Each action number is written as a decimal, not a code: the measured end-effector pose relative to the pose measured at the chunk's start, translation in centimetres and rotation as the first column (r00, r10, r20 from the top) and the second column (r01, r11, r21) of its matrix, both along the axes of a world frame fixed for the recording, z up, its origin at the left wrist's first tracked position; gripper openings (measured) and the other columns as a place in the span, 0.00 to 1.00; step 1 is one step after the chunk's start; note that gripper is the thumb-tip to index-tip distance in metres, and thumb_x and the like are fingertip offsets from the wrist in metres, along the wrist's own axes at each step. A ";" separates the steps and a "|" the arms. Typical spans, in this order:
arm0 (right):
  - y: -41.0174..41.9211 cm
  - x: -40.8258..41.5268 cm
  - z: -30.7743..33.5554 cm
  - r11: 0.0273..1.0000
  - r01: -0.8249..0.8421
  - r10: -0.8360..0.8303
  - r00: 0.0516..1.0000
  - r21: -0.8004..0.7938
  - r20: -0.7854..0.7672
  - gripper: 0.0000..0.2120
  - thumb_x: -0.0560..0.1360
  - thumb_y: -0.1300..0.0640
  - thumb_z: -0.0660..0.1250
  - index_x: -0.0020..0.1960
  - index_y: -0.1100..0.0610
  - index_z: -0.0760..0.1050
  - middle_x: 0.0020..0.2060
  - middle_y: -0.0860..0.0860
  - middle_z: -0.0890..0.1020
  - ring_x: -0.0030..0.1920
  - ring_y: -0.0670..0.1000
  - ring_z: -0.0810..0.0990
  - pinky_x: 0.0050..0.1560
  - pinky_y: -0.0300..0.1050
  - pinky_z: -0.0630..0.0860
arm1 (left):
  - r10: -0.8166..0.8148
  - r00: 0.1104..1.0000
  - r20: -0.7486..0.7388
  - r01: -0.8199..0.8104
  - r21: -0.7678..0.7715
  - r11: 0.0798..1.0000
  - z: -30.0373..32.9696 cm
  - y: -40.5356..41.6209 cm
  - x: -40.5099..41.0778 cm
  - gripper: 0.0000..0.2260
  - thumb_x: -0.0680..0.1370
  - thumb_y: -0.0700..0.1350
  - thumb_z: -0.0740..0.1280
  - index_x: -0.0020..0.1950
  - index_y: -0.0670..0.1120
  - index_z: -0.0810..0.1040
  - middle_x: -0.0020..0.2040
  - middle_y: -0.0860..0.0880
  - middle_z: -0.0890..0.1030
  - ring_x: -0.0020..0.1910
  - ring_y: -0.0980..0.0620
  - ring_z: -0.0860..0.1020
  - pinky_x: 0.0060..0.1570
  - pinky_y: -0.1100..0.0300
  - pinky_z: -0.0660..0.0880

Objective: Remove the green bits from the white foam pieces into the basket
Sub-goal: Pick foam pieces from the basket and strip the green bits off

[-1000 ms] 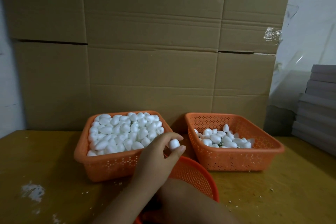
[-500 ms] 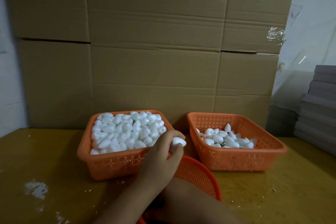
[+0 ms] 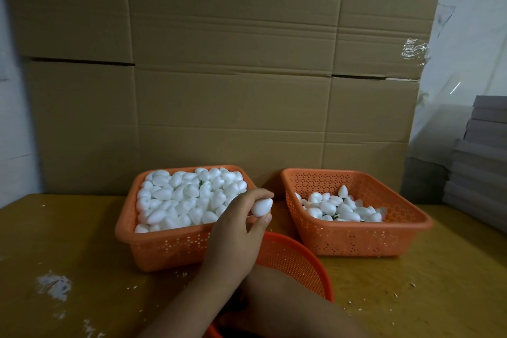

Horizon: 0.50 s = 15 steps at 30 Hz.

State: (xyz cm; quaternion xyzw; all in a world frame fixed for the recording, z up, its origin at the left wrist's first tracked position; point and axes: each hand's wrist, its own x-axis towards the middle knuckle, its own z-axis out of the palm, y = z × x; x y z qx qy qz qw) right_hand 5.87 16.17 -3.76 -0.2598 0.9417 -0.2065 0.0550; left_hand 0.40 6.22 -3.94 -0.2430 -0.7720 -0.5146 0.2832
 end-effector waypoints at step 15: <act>-0.3 0.2 0.3 0.999 0.033 -0.033 0.999 -0.013 -0.014 0.15 0.77 0.46 0.66 0.54 0.58 0.76 0.49 0.56 0.81 0.50 0.57 0.80 0.43 0.43 0.70 | -0.085 0.996 0.035 0.084 0.048 0.995 0.2 0.2 0.4 0.13 0.73 0.67 0.63 0.50 0.62 0.76 0.38 0.58 0.81 0.32 0.58 0.81 0.40 0.57 0.79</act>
